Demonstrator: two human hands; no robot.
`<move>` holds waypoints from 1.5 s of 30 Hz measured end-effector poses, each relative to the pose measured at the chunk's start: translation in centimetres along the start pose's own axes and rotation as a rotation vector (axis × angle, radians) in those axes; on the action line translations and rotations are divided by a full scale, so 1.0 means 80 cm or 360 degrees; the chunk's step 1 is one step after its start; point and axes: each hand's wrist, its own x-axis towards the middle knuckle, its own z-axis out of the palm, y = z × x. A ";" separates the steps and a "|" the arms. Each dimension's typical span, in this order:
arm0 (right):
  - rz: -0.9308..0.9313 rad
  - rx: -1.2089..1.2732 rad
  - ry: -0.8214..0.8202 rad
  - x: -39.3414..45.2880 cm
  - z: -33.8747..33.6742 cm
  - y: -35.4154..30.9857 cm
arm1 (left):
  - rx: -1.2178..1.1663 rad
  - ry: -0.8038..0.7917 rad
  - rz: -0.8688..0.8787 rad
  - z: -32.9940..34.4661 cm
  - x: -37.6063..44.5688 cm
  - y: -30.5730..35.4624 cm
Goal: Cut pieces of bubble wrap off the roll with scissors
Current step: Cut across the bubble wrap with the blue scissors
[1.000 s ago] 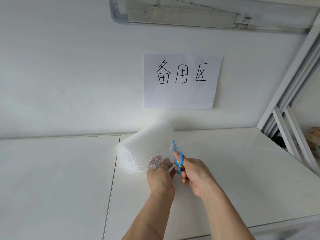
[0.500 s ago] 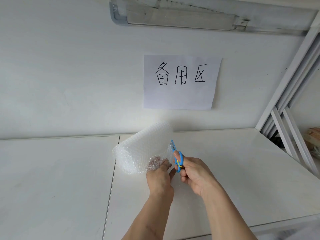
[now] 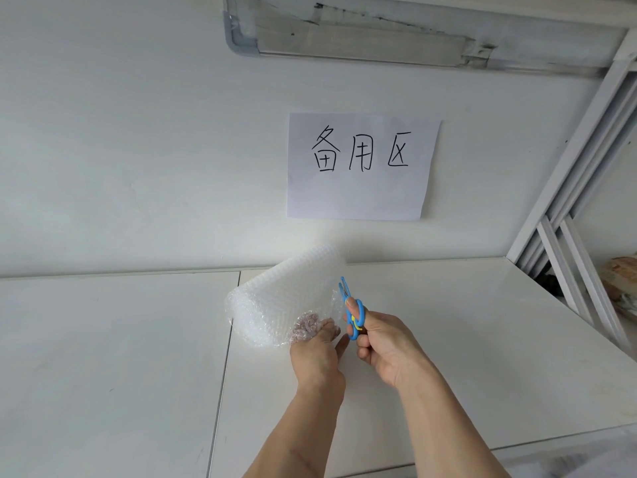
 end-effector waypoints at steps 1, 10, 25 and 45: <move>-0.0001 0.0000 -0.0005 -0.001 0.000 0.000 | -0.0002 0.0009 0.0004 -0.001 -0.001 0.001; 0.0020 0.0024 -0.0034 -0.002 0.001 0.003 | -0.0039 0.0035 -0.0001 -0.008 -0.009 0.006; 0.0008 -0.0005 0.0013 -0.004 0.008 0.021 | -0.0045 0.0120 0.0118 -0.031 -0.013 0.019; -0.0022 -0.0277 -0.0146 0.001 0.012 0.024 | -0.0048 0.0124 0.0083 -0.036 -0.021 0.027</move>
